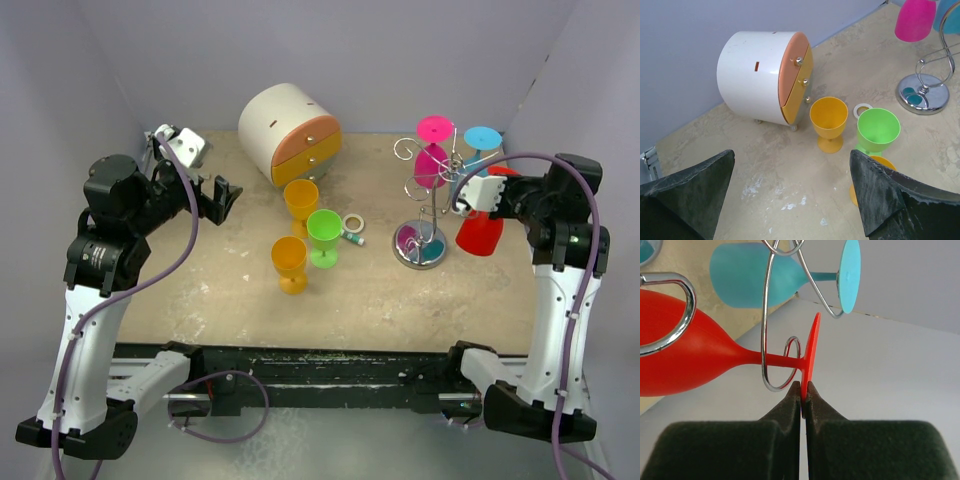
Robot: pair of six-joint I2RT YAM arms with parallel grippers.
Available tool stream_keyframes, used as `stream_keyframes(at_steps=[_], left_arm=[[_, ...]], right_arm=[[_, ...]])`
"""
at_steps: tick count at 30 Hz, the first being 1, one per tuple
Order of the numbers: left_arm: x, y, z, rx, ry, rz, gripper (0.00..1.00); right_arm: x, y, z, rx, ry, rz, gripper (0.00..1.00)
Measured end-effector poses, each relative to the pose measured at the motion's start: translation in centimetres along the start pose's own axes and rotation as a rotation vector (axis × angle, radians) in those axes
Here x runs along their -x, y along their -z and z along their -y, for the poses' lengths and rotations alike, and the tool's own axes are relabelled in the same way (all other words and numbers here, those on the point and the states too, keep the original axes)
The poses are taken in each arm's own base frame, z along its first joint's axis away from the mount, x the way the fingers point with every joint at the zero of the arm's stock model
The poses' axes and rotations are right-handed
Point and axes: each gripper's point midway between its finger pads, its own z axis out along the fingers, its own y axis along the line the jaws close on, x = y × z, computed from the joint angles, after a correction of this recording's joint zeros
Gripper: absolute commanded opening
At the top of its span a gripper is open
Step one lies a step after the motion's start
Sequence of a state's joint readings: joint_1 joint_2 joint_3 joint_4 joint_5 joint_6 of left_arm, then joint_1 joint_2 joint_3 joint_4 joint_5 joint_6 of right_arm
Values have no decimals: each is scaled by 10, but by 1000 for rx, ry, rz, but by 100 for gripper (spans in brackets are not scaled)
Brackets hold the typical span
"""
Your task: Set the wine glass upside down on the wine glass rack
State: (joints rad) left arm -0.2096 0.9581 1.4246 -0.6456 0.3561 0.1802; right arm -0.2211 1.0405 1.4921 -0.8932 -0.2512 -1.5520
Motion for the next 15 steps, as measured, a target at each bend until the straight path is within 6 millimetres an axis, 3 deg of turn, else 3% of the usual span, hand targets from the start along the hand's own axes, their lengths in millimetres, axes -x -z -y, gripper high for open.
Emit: stream_keyframes(at_steps=[15], left_arm=[[1, 0, 1, -6, 0, 3, 99]], right_arm=[[-24, 1, -6, -9, -49, -130, 0]])
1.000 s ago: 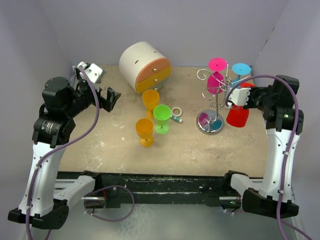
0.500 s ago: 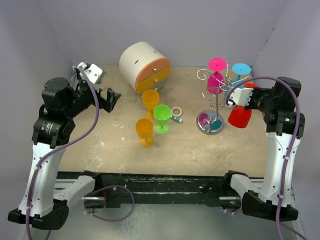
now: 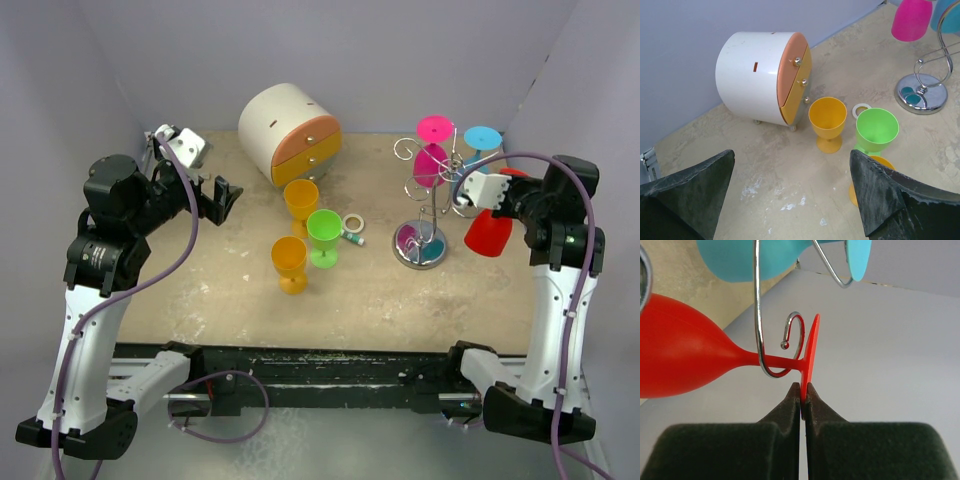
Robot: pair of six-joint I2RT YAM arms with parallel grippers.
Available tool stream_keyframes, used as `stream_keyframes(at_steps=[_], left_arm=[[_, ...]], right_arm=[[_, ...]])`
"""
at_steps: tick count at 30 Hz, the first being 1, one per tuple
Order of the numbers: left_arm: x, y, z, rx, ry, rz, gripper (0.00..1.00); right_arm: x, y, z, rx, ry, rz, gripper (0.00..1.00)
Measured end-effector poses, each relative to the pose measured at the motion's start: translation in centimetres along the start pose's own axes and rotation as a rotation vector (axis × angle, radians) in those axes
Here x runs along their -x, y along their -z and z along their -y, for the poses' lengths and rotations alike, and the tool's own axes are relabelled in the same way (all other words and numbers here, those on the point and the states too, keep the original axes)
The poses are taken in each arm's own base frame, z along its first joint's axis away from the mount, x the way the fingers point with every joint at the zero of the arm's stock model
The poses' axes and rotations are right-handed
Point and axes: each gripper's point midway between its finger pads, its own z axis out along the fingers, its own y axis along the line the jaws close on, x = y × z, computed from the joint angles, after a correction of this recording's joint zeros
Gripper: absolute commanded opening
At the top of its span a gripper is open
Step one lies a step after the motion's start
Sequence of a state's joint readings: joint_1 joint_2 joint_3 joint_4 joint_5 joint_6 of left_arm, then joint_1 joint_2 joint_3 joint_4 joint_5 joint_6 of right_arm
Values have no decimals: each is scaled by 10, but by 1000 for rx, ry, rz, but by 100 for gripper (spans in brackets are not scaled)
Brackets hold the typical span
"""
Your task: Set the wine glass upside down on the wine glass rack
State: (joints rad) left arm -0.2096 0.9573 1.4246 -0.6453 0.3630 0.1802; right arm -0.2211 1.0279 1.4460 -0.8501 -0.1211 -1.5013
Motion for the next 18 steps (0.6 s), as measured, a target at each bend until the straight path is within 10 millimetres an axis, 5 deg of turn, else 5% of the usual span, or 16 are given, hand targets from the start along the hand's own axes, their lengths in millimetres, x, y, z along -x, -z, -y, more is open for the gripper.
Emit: stream_keyframes(at_steps=[18], left_arm=[[-1, -1, 0, -1, -6, -3, 99]], right_arm=[[7, -15, 14, -38, -3, 50, 5]])
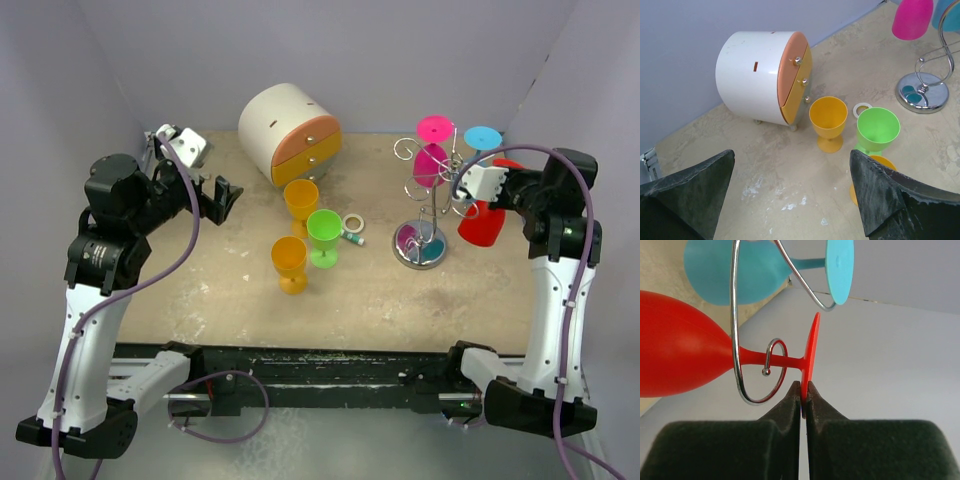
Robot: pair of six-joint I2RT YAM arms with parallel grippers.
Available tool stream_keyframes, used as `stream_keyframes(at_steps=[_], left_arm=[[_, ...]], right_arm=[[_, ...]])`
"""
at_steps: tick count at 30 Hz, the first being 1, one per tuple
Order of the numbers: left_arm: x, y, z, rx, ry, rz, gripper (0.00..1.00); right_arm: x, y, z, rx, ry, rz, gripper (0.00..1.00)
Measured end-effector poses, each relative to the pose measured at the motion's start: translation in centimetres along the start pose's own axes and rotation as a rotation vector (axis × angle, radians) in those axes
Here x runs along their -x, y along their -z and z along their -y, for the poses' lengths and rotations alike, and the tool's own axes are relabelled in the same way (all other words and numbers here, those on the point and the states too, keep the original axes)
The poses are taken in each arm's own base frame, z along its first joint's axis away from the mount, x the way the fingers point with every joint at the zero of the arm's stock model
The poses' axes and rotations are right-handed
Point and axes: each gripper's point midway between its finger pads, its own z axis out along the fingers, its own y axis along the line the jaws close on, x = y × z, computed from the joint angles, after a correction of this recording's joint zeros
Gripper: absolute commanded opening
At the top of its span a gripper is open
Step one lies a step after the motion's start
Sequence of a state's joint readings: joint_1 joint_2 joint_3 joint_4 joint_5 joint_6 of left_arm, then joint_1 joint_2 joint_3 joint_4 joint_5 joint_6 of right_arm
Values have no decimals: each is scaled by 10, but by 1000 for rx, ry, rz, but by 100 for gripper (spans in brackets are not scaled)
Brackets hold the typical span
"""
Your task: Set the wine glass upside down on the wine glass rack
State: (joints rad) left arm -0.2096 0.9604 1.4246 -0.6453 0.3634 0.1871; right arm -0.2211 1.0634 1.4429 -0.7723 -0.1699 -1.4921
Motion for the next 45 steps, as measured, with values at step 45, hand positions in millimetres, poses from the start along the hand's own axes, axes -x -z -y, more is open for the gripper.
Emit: stream_keyframes(at_steps=[45], left_arm=[[-4, -1, 0, -2, -13, -9, 99]], right_arm=[[44, -3, -19, 79, 14, 245, 32]])
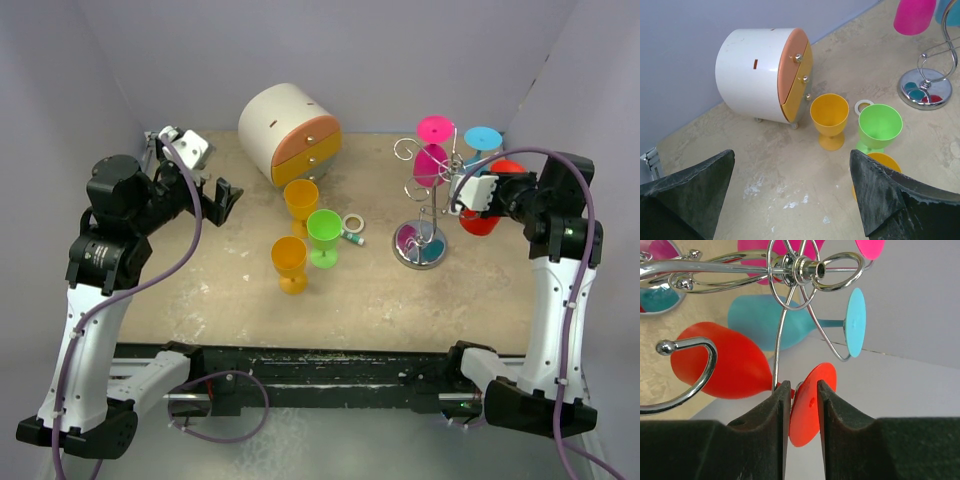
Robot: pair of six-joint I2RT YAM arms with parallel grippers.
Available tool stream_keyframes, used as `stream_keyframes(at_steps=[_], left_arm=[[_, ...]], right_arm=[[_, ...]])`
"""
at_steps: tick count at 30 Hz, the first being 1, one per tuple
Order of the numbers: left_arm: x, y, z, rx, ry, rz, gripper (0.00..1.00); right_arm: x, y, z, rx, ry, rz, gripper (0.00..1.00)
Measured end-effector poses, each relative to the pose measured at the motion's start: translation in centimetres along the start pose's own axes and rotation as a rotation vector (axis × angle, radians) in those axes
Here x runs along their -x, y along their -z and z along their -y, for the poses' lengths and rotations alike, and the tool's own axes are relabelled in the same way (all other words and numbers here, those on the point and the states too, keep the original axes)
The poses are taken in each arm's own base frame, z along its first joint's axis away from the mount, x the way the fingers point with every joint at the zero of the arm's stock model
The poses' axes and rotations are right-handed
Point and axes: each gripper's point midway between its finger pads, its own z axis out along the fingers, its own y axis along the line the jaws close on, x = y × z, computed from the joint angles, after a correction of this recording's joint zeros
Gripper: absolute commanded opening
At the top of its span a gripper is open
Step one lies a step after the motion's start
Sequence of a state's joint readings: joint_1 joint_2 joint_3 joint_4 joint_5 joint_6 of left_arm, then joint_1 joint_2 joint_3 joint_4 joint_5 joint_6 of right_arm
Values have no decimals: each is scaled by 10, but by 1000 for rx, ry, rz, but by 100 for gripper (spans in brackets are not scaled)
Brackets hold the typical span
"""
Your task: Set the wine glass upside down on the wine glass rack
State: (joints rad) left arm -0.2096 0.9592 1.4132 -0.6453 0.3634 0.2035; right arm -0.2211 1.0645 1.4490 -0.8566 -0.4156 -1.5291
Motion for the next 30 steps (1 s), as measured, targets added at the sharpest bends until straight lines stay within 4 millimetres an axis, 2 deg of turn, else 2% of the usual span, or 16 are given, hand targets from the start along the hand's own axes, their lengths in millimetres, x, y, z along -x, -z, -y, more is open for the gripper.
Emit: stream_keyframes(at_steps=[4, 8, 18, 23, 26, 30], left_arm=[[-1, 0, 0, -1, 1, -3, 99], [-2, 0, 0, -1, 1, -4, 99], [-8, -3, 1, -4, 5, -16, 99], [-18, -9, 0, -12, -8, -45, 99], [-28, -15, 0, -23, -10, -82, 99], [-49, -26, 3, -56, 5, -133, 99]], right_arm=[[5, 0, 0, -1, 0, 26, 36], [11, 2, 3, -7, -4, 53, 44], [25, 13, 12, -39, -113, 102, 57], [25, 26, 26, -96, -182, 77, 60], [21, 36, 39, -152, -241, 42, 67], [20, 53, 60, -252, -354, 20, 71]])
